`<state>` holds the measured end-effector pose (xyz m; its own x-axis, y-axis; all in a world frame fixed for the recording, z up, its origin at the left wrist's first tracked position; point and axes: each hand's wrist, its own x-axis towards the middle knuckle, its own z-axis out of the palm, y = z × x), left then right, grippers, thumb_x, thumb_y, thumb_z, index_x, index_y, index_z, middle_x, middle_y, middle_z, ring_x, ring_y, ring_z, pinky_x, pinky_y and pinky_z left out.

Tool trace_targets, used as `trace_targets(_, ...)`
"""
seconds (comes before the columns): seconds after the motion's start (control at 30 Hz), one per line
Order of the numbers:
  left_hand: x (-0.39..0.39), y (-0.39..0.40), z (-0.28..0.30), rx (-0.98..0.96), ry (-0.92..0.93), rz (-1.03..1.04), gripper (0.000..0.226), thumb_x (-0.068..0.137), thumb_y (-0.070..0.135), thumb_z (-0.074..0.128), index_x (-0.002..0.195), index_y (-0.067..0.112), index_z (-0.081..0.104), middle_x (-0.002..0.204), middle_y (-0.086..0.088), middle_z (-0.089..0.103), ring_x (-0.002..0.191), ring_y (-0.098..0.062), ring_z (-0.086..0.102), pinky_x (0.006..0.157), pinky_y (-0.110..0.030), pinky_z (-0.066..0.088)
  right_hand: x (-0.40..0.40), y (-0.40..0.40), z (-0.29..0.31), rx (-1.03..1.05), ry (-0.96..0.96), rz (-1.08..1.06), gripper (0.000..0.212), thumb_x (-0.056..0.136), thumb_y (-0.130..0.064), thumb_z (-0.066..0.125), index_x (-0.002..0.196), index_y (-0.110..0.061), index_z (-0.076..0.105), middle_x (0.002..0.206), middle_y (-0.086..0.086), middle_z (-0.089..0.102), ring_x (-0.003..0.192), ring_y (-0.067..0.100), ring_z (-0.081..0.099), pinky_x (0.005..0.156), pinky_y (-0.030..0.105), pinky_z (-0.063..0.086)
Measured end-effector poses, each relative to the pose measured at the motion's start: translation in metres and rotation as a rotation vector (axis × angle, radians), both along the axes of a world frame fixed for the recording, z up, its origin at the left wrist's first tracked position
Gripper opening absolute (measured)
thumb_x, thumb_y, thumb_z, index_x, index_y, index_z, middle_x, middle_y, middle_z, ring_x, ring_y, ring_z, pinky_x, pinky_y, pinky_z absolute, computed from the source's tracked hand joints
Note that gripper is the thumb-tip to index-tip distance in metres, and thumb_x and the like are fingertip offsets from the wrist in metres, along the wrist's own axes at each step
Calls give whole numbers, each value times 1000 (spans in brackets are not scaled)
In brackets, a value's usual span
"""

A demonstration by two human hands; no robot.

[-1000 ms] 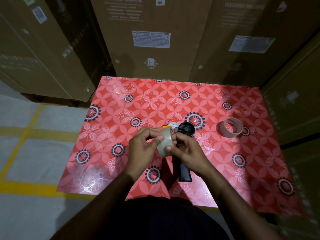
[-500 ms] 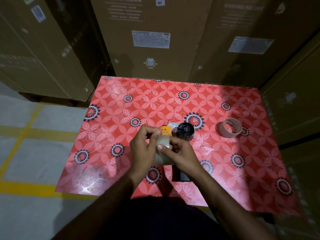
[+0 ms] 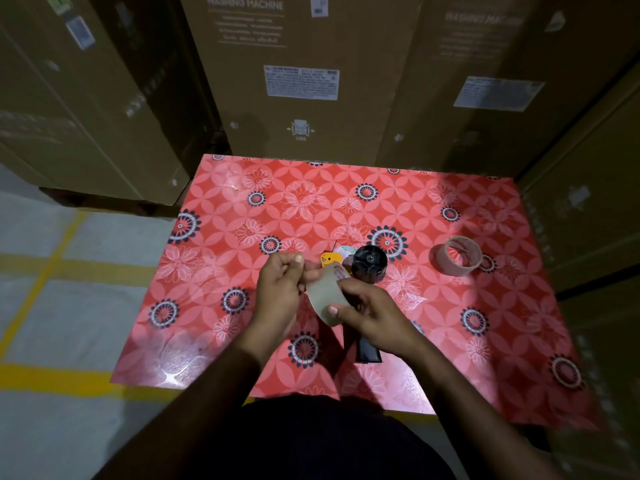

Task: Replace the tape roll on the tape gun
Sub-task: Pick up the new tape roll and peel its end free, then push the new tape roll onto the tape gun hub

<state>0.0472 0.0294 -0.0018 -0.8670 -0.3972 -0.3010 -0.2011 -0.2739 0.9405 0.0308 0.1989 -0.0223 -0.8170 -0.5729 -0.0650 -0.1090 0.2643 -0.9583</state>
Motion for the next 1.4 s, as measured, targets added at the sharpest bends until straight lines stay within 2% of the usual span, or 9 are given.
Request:
trace_targets(0.17, -5, -9, -3, 433, -36, 11, 24, 108, 8, 39, 87, 10, 51, 62, 2, 57, 52, -7, 44, 51, -19, 40, -7, 7, 6, 50, 88, 9, 27, 91, -29, 69, 91, -1, 68, 94, 8, 55, 87, 18, 55, 73, 28, 38)
trace_targets(0.3, -5, -3, -3, 608, -46, 57, 21, 107, 5, 40, 94, 8, 56, 69, -1, 64, 51, -1, 57, 53, -14, 44, -6, 6, -1, 17, 58, -203, 20, 76, -45, 78, 86, -28, 79, 143, 0, 43, 140, 14, 39, 111, 26, 34)
trace_targets(0.47, -7, -1, -18, 551, 48, -14, 15, 106, 13, 46, 99, 15, 59, 83, 1, 70, 69, -5, 64, 66, -20, 48, -5, 9, -12, 11, -44, -337, 27, 63, -35, 94, 66, -36, 67, 129, 0, 54, 127, 7, 50, 91, 28, 45)
trace_targets(0.63, -11, -9, -39, 183, -40, -188, 16, 103, 20, 53, 91, 26, 60, 67, 11, 46, 53, -5, 35, 49, -21, 29, -17, 26, -19, -53, 61, -472, 64, 52, -35, 93, 99, -29, 51, 113, 0, 60, 109, 17, 62, 86, 30, 51)
trace_targets(0.73, -14, -11, -49, 403, -110, -244, 29, 106, 16, 45, 87, 25, 65, 58, 6, 41, 44, -6, 34, 41, -19, 27, -29, 35, -16, -9, 76, -463, 81, 52, -27, 95, 116, -30, 46, 119, -6, 60, 109, 7, 63, 88, 23, 52)
trace_targets(0.87, -26, -12, -58, 582, -172, -111, 18, 105, 16, 42, 97, 19, 58, 68, 5, 54, 49, -7, 42, 46, -19, 33, -46, 42, -16, 48, 105, -443, 87, 52, -28, 93, 124, -31, 45, 126, -4, 58, 114, 7, 62, 90, 21, 51)
trace_targets(1.03, -36, -26, -54, -40, -138, -273, 16, 100, 24, 58, 116, 21, 59, 99, 3, 62, 82, -12, 55, 74, -28, 46, -73, 46, -19, 143, 138, -390, 94, 51, -48, 87, 131, -23, 45, 130, -2, 56, 116, 12, 59, 93, 20, 49)
trace_targets(1.2, -69, -9, -42, -785, -149, -719, 107, 60, 48, 94, 150, 37, 35, 153, 1, 40, 137, -21, 41, 112, -49, 37, -105, 43, -36, 271, 166, -292, 105, 49, -31, 97, 137, -19, 42, 134, 3, 53, 122, 21, 55, 99, 30, 48)
trace_targets(1.4, -107, 27, -58, -1010, -170, -856, 129, 53, 59, 90, 158, 27, 21, 157, 0, 40, 145, -24, 32, 119, -48, 24, -118, 40, -60, 330, 207, -245, 99, 56, -25, 93, 140, -14, 43, 135, 4, 52, 122, 18, 52, 95, 23, 42)
